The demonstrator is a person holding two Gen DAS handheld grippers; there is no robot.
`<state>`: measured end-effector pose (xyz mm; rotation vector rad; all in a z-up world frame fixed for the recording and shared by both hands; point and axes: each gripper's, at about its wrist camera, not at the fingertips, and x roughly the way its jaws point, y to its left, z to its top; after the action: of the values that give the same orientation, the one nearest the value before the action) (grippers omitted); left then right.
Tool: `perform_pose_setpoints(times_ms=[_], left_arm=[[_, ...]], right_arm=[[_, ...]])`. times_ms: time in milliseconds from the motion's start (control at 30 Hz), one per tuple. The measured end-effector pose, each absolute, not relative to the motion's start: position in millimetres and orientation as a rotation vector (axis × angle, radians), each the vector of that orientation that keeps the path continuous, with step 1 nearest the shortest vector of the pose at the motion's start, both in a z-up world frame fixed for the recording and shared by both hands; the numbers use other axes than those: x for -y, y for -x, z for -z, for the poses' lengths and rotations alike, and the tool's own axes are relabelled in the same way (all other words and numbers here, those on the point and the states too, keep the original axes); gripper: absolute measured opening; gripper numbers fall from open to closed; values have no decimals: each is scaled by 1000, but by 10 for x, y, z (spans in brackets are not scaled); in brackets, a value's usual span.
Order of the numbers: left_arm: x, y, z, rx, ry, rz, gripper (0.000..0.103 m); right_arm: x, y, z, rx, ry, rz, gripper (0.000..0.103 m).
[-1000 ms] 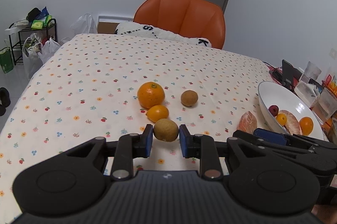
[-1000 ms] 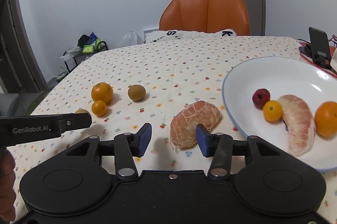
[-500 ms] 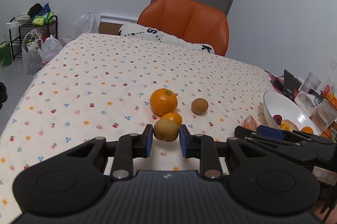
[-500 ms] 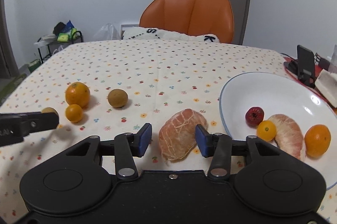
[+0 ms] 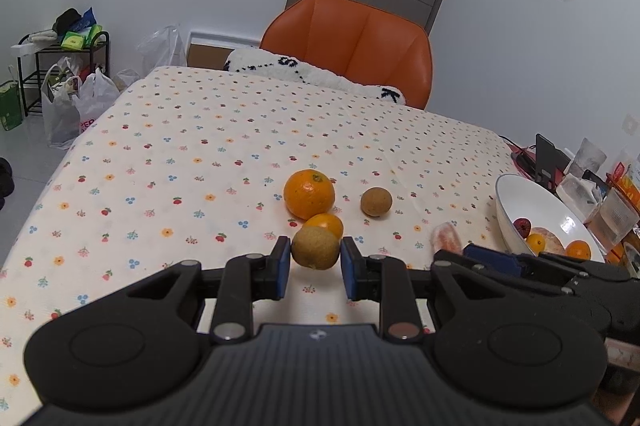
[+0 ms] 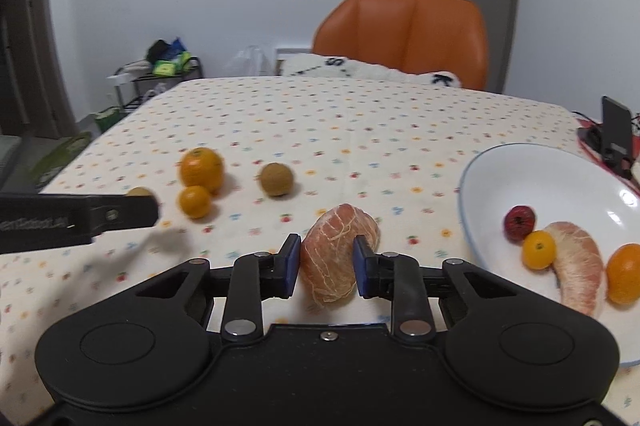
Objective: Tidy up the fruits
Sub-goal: 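Carry the pomelo piece with the right tool while the left tool carries the kiwi toward the plate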
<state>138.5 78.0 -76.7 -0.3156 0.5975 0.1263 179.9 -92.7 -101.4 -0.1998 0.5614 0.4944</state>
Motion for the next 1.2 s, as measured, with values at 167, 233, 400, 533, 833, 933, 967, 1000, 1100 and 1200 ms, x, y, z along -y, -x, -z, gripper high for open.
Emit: perform_pose_setpoints(times_ms=[167, 233, 400, 533, 833, 933, 967, 1000, 1100, 1200], left_arm=[[-733, -1360, 750, -601, 303, -128, 25], [-724, -1353, 745, -604, 298, -130, 25], [-741, -1349, 730, -609, 289, -139, 25], [-760, -1365, 725, -618, 280, -147, 25], [-682, -1351, 663, -614, 258, -144, 25], [-633, -1364, 642, -612, 252, -137, 25], [-614, -1371, 633, -611, 251, -134, 25], [-597, -1378, 624, -609, 249, -130, 25], [-535, -1406, 590, -602, 240, -121, 25], [-447, -1441, 549, -593, 232, -105, 25]], right_arm=[[972, -1795, 982, -591, 153, -515, 29], [979, -1830, 996, -602, 134, -508, 37], [943, -1898, 1073, -607, 111, -495, 45], [922, -1955, 1082, -604, 99, -476, 45], [984, -1905, 1048, -574, 94, -511, 35], [1071, -1876, 977, -557, 61, -527, 34], [1102, -1866, 950, -550, 54, -526, 34], [1127, -1861, 922, -542, 50, -523, 34], [1212, -1839, 847, -526, 29, -522, 34], [1314, -1823, 778, -507, 13, -512, 34]])
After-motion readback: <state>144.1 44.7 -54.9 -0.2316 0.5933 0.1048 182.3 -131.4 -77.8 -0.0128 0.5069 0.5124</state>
